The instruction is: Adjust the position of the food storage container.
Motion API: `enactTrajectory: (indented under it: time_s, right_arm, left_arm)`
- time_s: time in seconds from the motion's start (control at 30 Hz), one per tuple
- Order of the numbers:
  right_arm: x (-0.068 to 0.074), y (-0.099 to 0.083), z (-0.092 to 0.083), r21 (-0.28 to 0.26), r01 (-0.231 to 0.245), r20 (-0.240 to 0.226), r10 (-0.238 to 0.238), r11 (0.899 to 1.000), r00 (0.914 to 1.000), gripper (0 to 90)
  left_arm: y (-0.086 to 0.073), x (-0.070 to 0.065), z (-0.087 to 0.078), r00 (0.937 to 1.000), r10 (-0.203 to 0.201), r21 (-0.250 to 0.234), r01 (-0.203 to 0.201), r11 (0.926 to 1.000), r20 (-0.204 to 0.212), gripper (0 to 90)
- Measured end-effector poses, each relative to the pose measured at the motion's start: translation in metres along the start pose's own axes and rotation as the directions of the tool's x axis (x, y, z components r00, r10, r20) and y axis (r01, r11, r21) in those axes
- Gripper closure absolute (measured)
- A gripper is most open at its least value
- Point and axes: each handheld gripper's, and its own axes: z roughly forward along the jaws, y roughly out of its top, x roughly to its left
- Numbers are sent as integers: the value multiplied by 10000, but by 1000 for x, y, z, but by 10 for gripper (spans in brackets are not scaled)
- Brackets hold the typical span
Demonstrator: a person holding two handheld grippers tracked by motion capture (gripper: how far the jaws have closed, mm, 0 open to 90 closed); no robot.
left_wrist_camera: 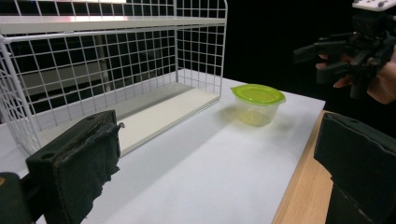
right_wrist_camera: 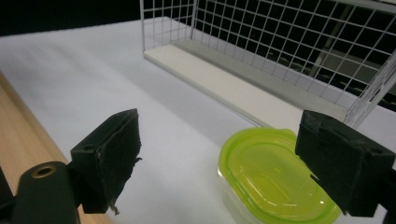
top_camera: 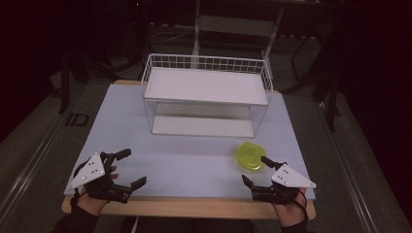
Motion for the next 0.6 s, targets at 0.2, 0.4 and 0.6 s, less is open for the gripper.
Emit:
enactTrajectory:
  time_s: [0.2,0.4,0.6]
  right_arm:
    - [1,0,1,8,-17,-182,18,10000,9998,142]
    - [0,2,-2,-104,67,-2,-67,9999,10000,142]
    - [-1,11,-10,-596,-177,-367,155,9981,9992,141]
  left_arm:
    - [0,1,-1,10000,-82,-52,82,10000,30,13]
    - [-1,1,0,9999,-96,37,96,9999,88,13]
    - [1,1,-1,9996,-155,-145,158,9998,216,12]
